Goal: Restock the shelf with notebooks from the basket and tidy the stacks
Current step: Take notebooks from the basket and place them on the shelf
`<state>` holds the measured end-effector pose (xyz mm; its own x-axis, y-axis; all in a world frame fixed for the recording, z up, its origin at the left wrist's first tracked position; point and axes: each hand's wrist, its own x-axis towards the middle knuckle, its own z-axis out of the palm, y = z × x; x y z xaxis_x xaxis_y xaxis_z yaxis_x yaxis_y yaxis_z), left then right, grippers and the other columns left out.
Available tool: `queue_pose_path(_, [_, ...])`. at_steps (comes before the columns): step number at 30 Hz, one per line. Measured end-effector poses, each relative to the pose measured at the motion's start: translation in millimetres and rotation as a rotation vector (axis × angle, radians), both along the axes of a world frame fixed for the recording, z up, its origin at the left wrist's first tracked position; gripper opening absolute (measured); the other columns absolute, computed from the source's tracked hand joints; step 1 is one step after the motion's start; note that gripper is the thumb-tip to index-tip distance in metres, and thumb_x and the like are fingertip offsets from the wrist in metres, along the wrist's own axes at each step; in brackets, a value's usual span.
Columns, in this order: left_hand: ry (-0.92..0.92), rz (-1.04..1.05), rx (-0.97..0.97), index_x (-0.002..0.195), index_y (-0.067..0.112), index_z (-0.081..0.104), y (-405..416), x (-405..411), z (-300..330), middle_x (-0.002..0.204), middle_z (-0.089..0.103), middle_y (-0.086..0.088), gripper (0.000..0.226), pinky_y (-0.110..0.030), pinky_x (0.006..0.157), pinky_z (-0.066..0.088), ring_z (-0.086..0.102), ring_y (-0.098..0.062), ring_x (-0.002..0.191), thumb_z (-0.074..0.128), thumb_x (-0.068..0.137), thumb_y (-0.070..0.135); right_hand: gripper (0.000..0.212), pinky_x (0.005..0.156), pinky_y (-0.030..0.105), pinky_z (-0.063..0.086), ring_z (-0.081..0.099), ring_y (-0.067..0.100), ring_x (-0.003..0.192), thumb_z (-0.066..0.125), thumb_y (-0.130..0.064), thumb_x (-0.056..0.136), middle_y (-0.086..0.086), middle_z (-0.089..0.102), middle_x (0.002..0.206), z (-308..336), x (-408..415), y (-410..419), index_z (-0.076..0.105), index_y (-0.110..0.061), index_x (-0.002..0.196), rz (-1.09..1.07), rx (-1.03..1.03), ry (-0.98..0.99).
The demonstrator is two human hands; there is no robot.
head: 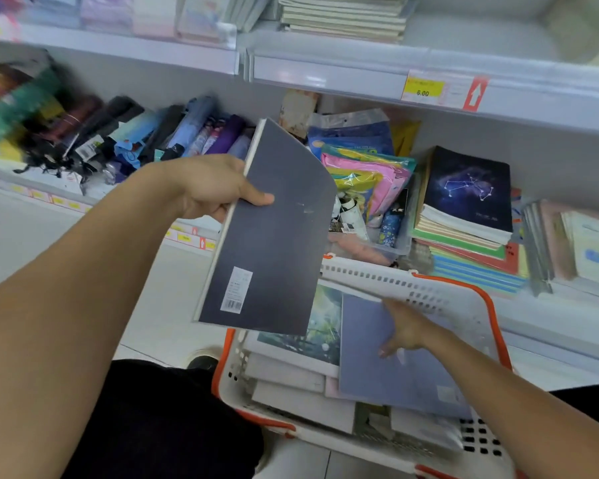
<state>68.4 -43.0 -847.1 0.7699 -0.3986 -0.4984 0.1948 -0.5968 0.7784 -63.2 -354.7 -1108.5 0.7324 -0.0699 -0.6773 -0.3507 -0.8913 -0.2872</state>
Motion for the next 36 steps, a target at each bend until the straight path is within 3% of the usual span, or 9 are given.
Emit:
queue_pose_path(2, [-0.054,0.010,0.040,0.095,0.011,0.067,-3.3,1.4,-0.2,0.079,0.076,-0.002,0.005,-0.029,0.061,0.061,0.073,-0.016,0.068,0.064,0.092,0.012,0.152,0.112,0.038,0.038,0.040,0.025,0.140,0.087,-0.074,0.022,0.004,0.036,0.156,-5.6,-0.1,-5.0,0.033,-0.017,0.151,-0.006,-0.018,-0.071])
queue_pose_path(6, [-0.188,0.011,0.202,0.094,0.008,0.060,-16.4,-1.4,0.7,0.086,0.071,-0.011,0.007,-0.030,0.057,0.058,0.069,-0.023,0.069,0.061,0.094,0.015,0.095,0.097,0.034,0.049,0.057,0.024,0.122,0.092,-0.052,0.054,0.003,0.059,0.135,19.0,10.6,-5.0,0.058,-0.018,0.136,0.050,-0.155,-0.212])
queue_pose_path(10, [-0.309,-0.063,0.465,0.092,0.002,0.055,-36.2,-11.0,-4.7,0.083,0.066,-0.018,0.010,-0.035,0.054,0.059,0.069,-0.031,0.063,0.057,0.094,0.012,0.027,0.081,0.035,0.053,0.066,0.020,0.093,0.087,-0.040,0.072,-0.006,0.070,0.093,78.8,25.4,-10.6,0.073,-0.025,0.090,0.211,0.021,-0.120])
queue_pose_path(15, [-0.211,-0.316,0.696,0.101,-0.011,0.054,-69.2,-34.0,-45.0,0.091,0.059,-0.031,0.019,-0.048,0.060,0.060,0.069,-0.041,0.061,0.043,0.095,0.002,0.006,0.076,0.030,0.052,0.066,0.013,0.079,0.077,-0.029,0.085,-0.008,0.070,0.084,188.9,32.9,-21.9,0.071,-0.027,0.086,0.006,0.092,-0.343])
queue_pose_path(21, [0.233,-0.537,0.510,0.150,0.019,0.029,-84.7,-57.4,-101.9,0.150,0.037,-0.012,0.059,-0.045,0.093,0.053,0.053,-0.035,0.124,0.045,0.099,0.045,0.025,0.081,0.037,0.049,0.062,0.040,0.101,0.059,-0.010,0.091,0.025,0.065,0.111,222.7,23.6,24.1,0.065,0.007,0.108,-0.071,-0.235,-0.503])
queue_pose_path(25, [-0.012,-0.651,0.715,0.143,0.021,0.041,-64.8,-33.2,-82.8,0.126,0.051,-0.004,0.052,-0.044,0.090,0.055,0.057,-0.027,0.109,0.036,0.100,0.050,0.021,0.059,0.031,0.043,0.051,0.029,0.068,0.057,-0.019,0.094,0.014,0.058,0.083,212.2,6.5,78.1,0.056,-0.002,0.080,-0.035,-0.273,-0.611])
queue_pose_path(28, [-0.119,-0.569,0.805,0.131,0.015,0.050,-40.4,-8.8,-66.0,0.124,0.054,-0.006,0.048,-0.043,0.085,0.057,0.060,-0.025,0.104,0.037,0.100,0.049,0.027,0.072,0.035,0.056,0.059,0.027,0.071,0.053,-0.027,0.096,0.010,0.059,0.075,164.6,1.1,120.8,0.060,-0.004,0.086,-0.048,0.052,-0.432])
queue_pose_path(32, [-0.032,-0.460,0.735,0.126,0.018,0.051,-22.7,2.7,-62.8,0.124,0.058,-0.003,0.042,-0.040,0.089,0.053,0.061,-0.023,0.107,0.041,0.099,0.049,0.065,0.101,0.032,0.045,0.057,0.025,0.120,0.062,-0.048,0.093,0.009,0.055,0.142,78.4,-6.8,129.8,0.047,-0.011,0.144,-0.055,0.309,-0.129])
queue_pose_path(36, [-0.033,-0.585,0.819,0.131,0.021,0.050,-17.6,2.4,-68.6,0.125,0.057,0.000,0.043,-0.039,0.091,0.052,0.060,-0.020,0.107,0.043,0.099,0.048,0.100,0.101,0.046,0.042,0.038,0.037,0.134,0.083,-0.052,0.067,0.008,0.036,0.147,19.0,-17.0,85.5,0.033,-0.019,0.147,-0.337,0.056,-0.227])
